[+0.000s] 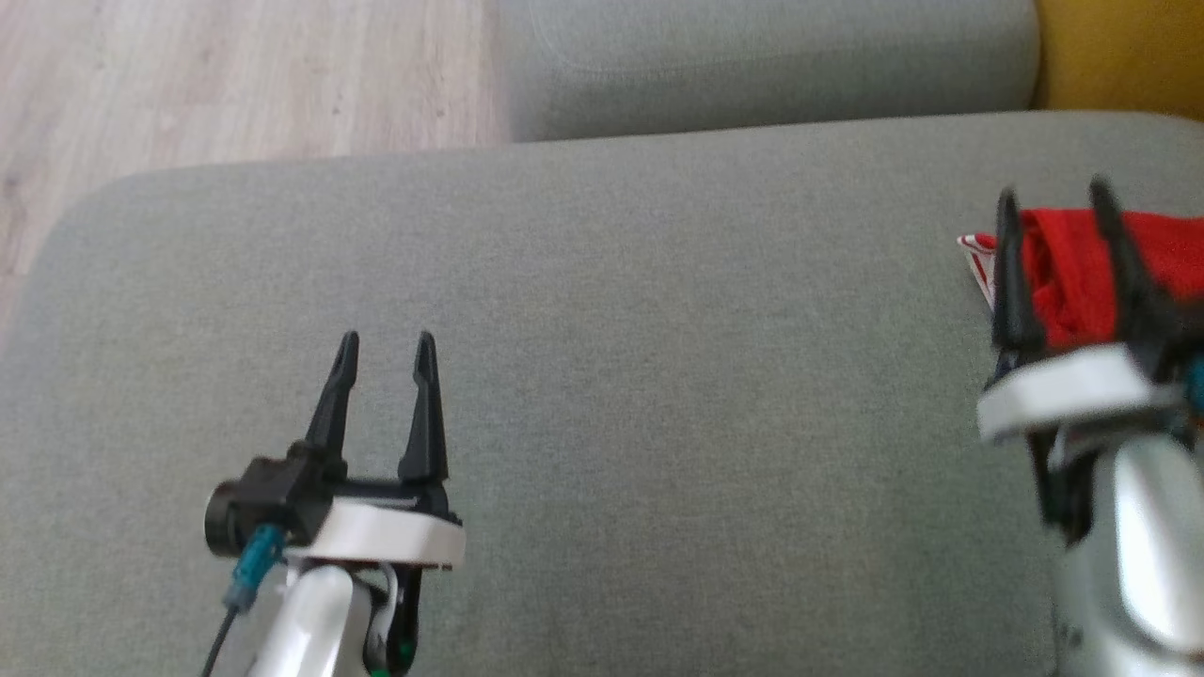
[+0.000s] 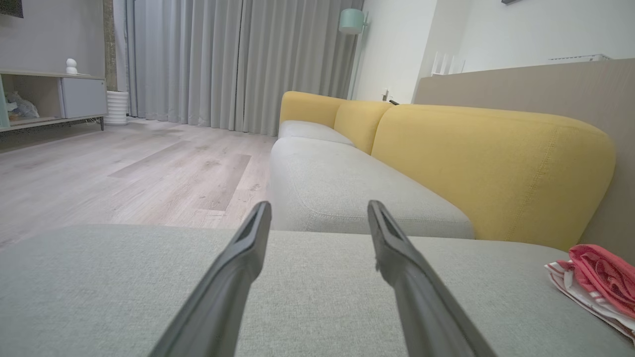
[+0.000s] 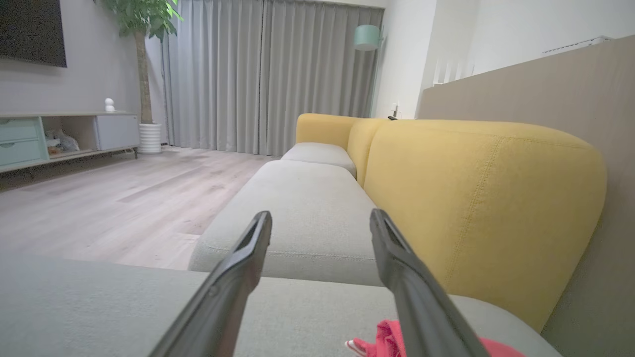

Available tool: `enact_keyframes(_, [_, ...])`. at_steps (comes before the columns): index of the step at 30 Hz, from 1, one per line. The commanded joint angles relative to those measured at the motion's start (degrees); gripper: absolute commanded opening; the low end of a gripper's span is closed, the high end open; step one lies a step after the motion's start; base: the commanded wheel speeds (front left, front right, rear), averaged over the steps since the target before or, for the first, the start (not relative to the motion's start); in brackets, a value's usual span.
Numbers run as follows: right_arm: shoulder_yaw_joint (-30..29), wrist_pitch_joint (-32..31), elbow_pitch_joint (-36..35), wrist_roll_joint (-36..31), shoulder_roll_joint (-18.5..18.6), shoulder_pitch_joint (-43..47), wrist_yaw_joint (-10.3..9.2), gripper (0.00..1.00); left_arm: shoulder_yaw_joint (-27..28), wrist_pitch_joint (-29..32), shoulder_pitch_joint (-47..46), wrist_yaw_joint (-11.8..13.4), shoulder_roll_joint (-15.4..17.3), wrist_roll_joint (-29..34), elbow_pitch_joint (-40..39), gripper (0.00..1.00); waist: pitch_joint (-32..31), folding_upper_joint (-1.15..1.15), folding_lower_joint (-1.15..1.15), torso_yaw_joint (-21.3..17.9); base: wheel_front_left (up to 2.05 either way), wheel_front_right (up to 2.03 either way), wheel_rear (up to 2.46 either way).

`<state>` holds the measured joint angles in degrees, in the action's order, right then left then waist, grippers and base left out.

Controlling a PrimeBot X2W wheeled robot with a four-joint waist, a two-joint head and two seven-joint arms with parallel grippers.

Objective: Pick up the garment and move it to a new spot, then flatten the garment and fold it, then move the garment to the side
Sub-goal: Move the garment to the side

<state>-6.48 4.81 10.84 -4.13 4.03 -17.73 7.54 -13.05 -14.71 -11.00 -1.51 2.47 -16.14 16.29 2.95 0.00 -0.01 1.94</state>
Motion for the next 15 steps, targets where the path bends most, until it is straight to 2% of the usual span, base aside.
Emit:
enact_keyframes(1, [1.61, 4.04, -2.20, 1.52, -0.68, 2.25, -0.05, 1.00, 1.83, -0.29, -0.11, 0.36, 0.41, 0.32, -2.12, 1.00, -1.17, 0.00, 0.01, 0.60, 0.00, 0.00, 0.00])
enact_keyframes(7, [3.87, 9.26, 3.38, 9.06, -1.12, 9.95, -0.05, 1.00, 1.99, -0.29, 3.66, 1.31, 0.41, 0.33, -2.69, 1.00, -2.91, 0.00, 0.01, 0.76, 0.00, 0.00, 0.00])
enact_keyframes(15, [6.36, 10.14, 6.77, 10.50, -1.14, 13.44, -0.05, 1.00, 2.13, -0.29, 6.22, 1.67, 0.41, 0.11, -2.74, 1.00, -3.75, 0.00, 0.01, 0.33, 0.00, 0.00, 0.00])
